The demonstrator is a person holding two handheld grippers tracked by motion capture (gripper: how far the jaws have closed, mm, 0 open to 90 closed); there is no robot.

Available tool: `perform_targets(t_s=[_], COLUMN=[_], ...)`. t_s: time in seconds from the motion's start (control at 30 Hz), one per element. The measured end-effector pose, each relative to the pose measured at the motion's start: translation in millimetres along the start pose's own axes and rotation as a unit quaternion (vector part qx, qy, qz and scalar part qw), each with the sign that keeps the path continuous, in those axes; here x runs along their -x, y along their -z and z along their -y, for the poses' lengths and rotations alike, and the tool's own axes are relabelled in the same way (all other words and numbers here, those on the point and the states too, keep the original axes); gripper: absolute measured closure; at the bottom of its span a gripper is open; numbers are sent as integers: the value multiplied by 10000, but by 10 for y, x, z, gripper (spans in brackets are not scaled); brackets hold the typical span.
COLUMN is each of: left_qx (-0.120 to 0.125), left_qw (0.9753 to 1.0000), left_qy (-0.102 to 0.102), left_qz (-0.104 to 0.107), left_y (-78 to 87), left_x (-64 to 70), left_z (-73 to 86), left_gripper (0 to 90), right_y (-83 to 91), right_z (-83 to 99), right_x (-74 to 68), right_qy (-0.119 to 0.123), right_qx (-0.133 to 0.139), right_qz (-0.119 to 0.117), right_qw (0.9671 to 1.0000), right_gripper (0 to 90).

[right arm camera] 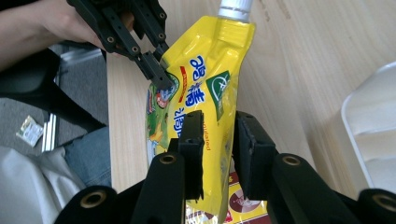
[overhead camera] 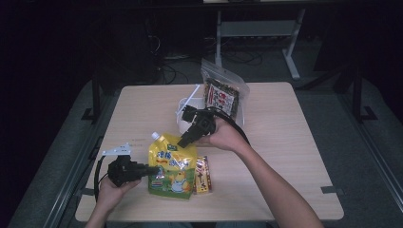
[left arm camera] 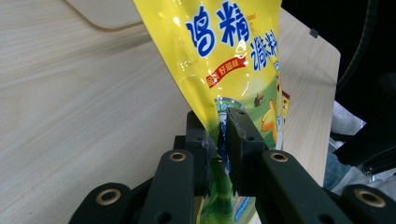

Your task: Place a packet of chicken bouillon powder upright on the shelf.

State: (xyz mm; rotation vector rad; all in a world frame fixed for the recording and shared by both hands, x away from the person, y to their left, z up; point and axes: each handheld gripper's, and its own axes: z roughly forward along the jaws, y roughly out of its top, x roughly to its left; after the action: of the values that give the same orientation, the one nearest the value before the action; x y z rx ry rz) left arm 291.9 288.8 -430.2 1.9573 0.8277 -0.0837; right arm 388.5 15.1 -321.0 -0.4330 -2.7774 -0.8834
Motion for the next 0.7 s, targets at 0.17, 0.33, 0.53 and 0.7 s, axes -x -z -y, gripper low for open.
perform_targets(t_s=[0.17, 0.33, 0.53, 0.7], left_qx=[-12, 46, 62, 96], left_qw=[10000, 9998, 9998, 9998], left_qy=[-54, -178, -185, -194], left_qz=[-17, 2, 9, 8], left_y=[7, 19, 16, 19], left_x=[0, 36, 37, 30], left_z=[-4, -20, -23, -26], left_gripper=[801, 812, 811, 808], right_y=[-75, -130, -182, -171], right_z=[-115, -161, -176, -201], right_x=[-1, 27, 48, 22], right_qy=[49, 39, 17, 90], right_qx=[-331, -520, -621, -715], right_qz=[168, 298, 188, 113], right_qw=[9993, 9982, 9979, 9973], right_gripper=[725, 718, 751, 882])
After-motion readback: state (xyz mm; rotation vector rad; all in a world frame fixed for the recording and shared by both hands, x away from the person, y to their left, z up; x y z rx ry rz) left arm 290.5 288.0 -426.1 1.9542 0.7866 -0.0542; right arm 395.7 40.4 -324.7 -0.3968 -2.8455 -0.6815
